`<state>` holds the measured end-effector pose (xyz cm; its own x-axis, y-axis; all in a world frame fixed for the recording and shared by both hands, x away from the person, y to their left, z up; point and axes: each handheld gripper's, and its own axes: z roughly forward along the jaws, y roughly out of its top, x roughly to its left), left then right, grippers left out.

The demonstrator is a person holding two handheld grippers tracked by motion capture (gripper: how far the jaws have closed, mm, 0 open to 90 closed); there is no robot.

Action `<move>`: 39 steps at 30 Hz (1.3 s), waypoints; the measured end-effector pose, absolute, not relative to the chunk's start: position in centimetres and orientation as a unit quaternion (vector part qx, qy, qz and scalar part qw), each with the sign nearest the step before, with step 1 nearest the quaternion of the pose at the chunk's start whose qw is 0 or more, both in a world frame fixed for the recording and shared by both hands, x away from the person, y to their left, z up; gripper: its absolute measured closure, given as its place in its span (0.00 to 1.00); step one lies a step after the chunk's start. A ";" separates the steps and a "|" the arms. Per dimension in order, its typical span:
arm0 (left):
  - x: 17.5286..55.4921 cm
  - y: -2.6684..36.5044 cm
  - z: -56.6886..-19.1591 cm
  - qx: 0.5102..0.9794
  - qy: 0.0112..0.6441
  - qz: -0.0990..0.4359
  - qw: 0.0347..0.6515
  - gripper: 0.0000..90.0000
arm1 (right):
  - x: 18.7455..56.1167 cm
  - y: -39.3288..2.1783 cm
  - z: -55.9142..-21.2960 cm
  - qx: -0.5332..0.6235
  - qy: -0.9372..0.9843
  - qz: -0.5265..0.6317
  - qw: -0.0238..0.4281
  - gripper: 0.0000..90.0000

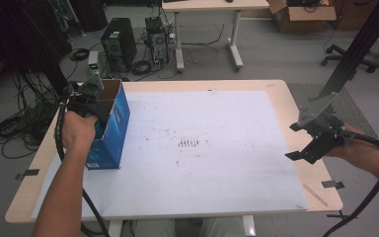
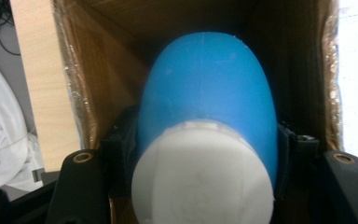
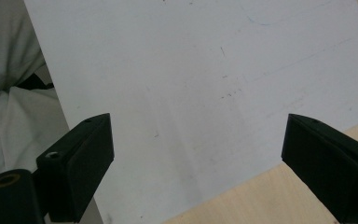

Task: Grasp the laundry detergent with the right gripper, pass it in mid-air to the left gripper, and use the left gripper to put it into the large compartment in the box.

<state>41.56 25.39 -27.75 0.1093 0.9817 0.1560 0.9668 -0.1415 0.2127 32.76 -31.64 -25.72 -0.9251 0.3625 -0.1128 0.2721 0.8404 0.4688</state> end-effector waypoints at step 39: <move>40.7 25.2 -23.2 0.758 0.638 0.114 0.074 0.21 | 32.3 -30.7 -25.4 0.158 0.955 0.232 0.101 0.10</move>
